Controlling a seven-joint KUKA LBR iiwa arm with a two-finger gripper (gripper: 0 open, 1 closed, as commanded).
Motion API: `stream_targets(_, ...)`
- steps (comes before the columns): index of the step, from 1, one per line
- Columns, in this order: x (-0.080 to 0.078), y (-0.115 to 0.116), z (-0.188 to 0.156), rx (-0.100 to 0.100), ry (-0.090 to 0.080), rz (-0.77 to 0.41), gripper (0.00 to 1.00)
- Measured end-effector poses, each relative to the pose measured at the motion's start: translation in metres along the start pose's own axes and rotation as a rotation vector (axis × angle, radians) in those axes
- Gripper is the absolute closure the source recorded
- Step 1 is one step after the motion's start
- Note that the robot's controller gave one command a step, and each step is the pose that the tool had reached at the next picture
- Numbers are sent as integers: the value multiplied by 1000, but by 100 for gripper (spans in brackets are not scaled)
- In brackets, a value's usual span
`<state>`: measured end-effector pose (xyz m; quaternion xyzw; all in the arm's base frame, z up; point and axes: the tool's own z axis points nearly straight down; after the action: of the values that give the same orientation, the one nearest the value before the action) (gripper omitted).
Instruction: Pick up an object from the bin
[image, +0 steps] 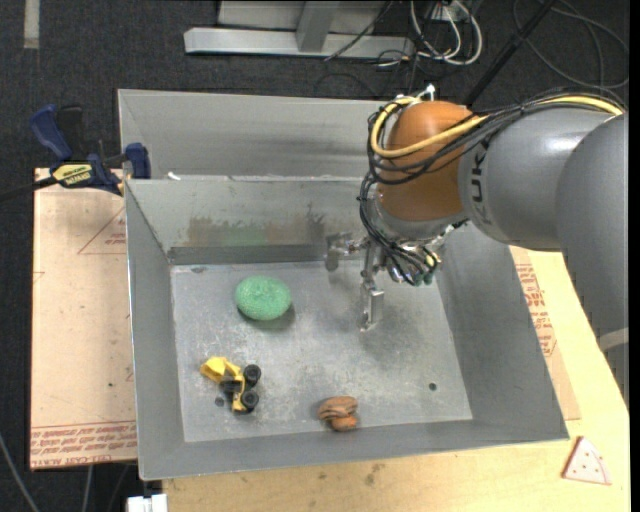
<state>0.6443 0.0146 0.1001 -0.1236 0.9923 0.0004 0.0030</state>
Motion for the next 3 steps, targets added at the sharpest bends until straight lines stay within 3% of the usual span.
stream_targets(1,-15,38,-32,-1,8,127,0)
stream_targets(2,-21,61,-61,-2,-2,115,0)
stream_targets(3,-29,110,7,0,-2,24,0)
